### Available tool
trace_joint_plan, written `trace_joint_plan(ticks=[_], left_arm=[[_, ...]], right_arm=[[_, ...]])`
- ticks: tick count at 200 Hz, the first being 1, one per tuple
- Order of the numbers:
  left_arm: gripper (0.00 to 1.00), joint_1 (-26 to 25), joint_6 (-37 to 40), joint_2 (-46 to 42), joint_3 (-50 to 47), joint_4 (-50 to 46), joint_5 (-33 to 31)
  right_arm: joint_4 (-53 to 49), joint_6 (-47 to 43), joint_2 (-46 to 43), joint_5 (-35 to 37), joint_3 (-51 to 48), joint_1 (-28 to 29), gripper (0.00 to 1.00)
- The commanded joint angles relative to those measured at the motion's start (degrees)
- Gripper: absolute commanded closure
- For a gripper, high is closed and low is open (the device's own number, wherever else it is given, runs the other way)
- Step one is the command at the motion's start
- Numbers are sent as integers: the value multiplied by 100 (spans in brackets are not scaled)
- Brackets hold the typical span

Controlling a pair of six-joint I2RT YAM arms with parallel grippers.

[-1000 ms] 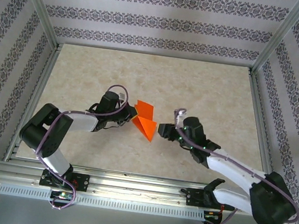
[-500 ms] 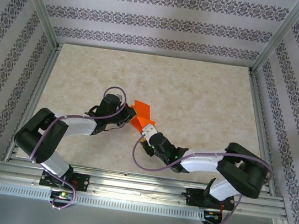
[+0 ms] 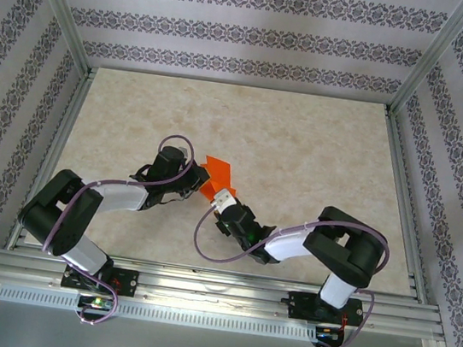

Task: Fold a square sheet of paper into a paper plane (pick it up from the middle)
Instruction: Fourth fold the wing at the center of the table.

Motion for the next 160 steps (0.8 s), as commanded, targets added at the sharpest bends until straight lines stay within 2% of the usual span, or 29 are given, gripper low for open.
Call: trace_joint_plan(ticks=[1,25,86,115,123,132,144,153,160], left_arm=[[100,-64,-68,-135,-58,-159,-27],[100,-64,-60,-159,-49,-197,-36],[100,-68,36,-262,4,-397,-62],[99,-64,72,-291,-9,-434,-101],[94,-69,93,-296,-4,-455,-109],[82,-69,122,-309,20,-529,-115],[73,-64,223,-336,63,-641,-139],[62,-64,297,-378,113,-792,-203],[59,-59,358,-398,150,-890,-235]], right_arm=[[260,144,95,217,125,-34,66],[299,169,122,237,130,-67,67],[352,348,48,59,17,-182,83],[422,375,-32,-201,-63,-263,95],[435,377,-52,-257,-85,-274,96],[444,368,-71,-338,-99,-294,97],[445,368,-89,-408,-110,-320,97],[453,370,-89,-454,-123,-325,98],[461,368,-96,-468,-132,-334,98]])
